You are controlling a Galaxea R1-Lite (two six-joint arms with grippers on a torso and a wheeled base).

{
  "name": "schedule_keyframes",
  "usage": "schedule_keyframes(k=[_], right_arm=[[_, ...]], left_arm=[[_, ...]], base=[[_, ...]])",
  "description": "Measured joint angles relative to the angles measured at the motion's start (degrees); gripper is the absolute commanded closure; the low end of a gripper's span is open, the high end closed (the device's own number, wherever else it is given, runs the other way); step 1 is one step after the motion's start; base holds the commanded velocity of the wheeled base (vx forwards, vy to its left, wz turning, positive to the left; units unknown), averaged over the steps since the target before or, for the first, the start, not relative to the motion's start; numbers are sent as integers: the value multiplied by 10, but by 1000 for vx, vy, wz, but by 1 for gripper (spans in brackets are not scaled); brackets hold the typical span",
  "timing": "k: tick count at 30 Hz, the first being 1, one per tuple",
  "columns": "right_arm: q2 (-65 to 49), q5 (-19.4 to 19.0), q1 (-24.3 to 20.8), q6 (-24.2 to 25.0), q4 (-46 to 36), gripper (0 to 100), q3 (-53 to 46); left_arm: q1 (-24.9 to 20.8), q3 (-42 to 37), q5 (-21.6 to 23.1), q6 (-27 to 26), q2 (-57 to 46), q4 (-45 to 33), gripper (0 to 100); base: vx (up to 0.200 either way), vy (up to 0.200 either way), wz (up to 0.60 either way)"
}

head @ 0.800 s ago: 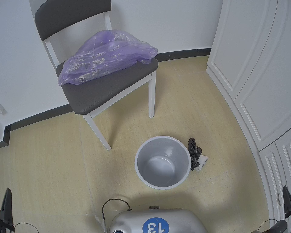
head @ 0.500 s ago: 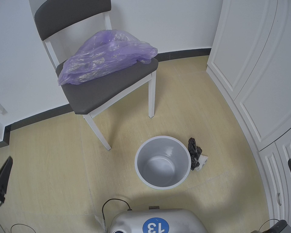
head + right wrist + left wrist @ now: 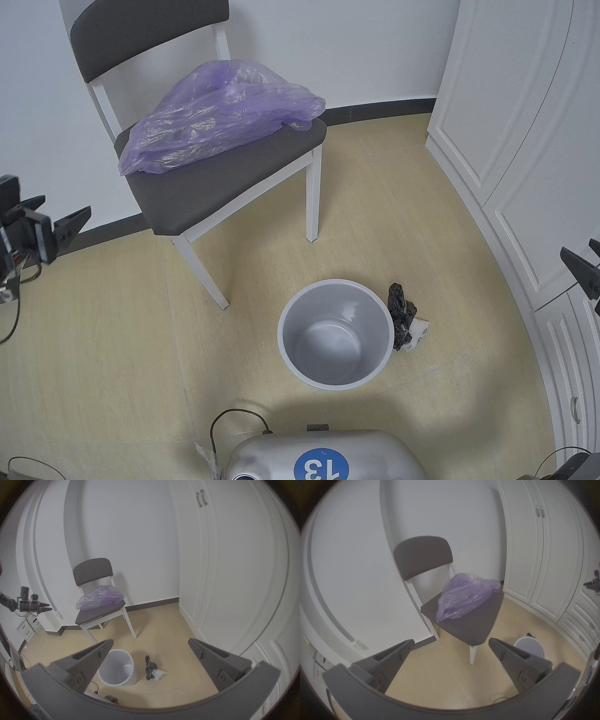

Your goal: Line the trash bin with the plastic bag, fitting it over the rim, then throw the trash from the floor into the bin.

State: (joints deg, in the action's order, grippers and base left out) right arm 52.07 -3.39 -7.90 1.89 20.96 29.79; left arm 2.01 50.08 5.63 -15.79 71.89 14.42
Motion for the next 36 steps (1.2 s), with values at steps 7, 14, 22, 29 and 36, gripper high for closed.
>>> schedule_keyframes(k=[7, 14, 22, 29, 36], right_arm=[[49, 19, -36, 1, 30, 0, 6], [76, 31, -57, 3, 50, 0, 10], [90, 34, -63, 6, 69, 0, 12], [93, 34, -62, 6, 72, 0, 10], [93, 34, -62, 6, 72, 0, 10]], left_arm=[[9, 170, -6, -41, 195, 27, 0], [21, 319, -10, -55, 342, 53, 0], [29, 382, -16, -7, 425, 107, 0], [23, 386, -16, 21, 432, 133, 0], [22, 380, -14, 30, 422, 136, 100]], base=[[0, 0, 0], [0, 0, 0], [0, 0, 0], [0, 0, 0], [0, 0, 0]])
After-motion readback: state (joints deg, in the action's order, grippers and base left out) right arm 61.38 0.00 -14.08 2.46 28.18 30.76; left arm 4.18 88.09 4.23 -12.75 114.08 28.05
